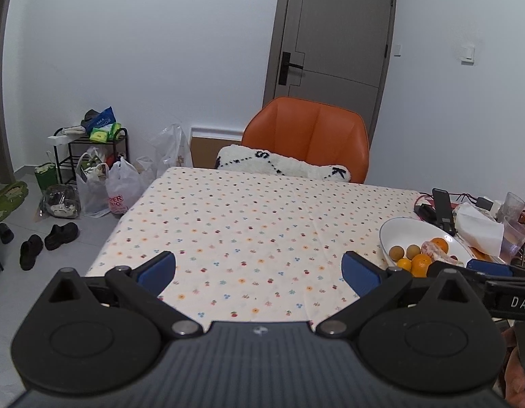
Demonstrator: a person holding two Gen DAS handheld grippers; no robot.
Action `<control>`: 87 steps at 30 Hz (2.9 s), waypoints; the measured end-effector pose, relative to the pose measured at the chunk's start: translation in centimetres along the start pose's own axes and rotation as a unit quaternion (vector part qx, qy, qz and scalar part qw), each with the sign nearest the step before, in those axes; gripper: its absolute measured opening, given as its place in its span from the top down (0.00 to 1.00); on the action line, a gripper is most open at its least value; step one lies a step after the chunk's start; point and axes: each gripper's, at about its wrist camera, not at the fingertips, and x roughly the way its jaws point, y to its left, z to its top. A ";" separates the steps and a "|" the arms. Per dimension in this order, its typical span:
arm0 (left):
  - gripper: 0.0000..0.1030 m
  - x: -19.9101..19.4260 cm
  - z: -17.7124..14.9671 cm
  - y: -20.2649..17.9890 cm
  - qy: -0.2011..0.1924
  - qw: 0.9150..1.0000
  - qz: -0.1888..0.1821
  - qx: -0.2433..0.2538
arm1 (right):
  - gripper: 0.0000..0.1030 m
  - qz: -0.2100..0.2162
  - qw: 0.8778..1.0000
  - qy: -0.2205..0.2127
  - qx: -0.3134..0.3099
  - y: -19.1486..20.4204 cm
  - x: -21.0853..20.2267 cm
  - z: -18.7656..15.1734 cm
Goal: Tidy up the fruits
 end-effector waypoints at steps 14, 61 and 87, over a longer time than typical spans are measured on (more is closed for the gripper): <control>0.00 -3.9 -0.2 1.4 -0.022 1.000 0.007 -0.007 | 0.00 0.001 1.000 0.008 0.001 1.4 -3.1 0.1; 0.00 -4.8 -1.2 1.6 0.005 1.000 -0.007 0.010 | 0.00 -0.005 1.000 0.025 -0.002 2.5 -4.5 -0.7; 0.00 -4.5 -1.5 1.1 0.015 1.000 -0.016 0.018 | 0.00 -0.011 1.000 0.025 0.000 2.2 -4.7 -0.6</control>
